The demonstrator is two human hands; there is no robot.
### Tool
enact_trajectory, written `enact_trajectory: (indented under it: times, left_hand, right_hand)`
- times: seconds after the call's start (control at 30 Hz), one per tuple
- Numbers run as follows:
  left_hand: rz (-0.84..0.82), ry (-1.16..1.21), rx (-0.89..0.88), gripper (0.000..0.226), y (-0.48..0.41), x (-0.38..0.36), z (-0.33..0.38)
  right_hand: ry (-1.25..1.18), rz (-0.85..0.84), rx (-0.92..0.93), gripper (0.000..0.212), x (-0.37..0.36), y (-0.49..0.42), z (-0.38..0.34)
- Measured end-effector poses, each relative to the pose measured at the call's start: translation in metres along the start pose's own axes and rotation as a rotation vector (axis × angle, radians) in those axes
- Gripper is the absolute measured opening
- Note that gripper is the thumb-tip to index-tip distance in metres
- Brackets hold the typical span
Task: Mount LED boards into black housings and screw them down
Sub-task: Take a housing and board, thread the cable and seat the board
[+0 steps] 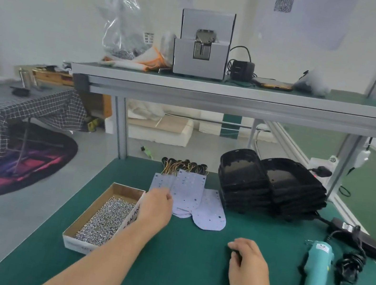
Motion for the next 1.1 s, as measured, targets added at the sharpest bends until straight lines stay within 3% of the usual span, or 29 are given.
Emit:
enact_trajectory:
  times: [0.1, 0.2, 0.33, 0.43, 0.6, 0.7, 0.8, 0.97, 1.1]
  left_hand:
    - [-0.057, -0.080, 0.039, 0.024, -0.045, -0.004, 0.000]
    - [-0.164, -0.077, 0.108, 0.053, -0.076, -0.019, 0.011]
    - [-0.172, -0.205, 0.104, 0.097, -0.096, -0.043, 0.026]
    - [-0.145, -0.314, 0.088, 0.106, -0.100, -0.052, 0.033]
    - [-0.247, -0.322, 0.102, 0.089, -0.108, -0.051, 0.036]
    - [-0.267, -0.239, 0.105, 0.059, -0.111, -0.047, 0.037]
    - [-0.247, 0.076, 0.150, 0.027, -0.110, -0.044, 0.035]
    - [-0.171, 0.605, 0.151, 0.020, -0.088, -0.028, 0.025]
    - [-0.140, 0.859, 0.064, 0.011, -0.054, -0.014, 0.007]
  right_hand:
    - [0.008, 0.006, -0.004, 0.024, -0.001, 0.000, 0.002]
    - [-0.009, 0.014, -0.013, 0.025, -0.001, -0.002, 0.001]
    - [-0.017, 0.023, -0.030, 0.023, -0.002, -0.004, 0.000]
    - [-0.023, 0.033, -0.034, 0.023, -0.003, -0.007, 0.001]
    - [-0.004, 0.028, -0.032, 0.019, -0.001, -0.007, 0.002]
    - [-0.002, 0.018, -0.022, 0.017, 0.000, -0.006, -0.001]
    - [0.002, -0.004, -0.010, 0.016, 0.000, -0.004, -0.002]
    - [-0.011, -0.021, 0.000, 0.017, 0.001, -0.002, 0.000]
    - [-0.058, 0.030, 0.044, 0.016, 0.003, -0.005, -0.006]
Point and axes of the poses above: each hand's wrist, its own y-axis away from the middle knuckle, its own x-axis out of the back of the hand, z = x × y, the point moved 2 cm from there along -y, towards the middle knuckle, and after that the axes turned 15 degrees about -y, right-handed, at the moved point
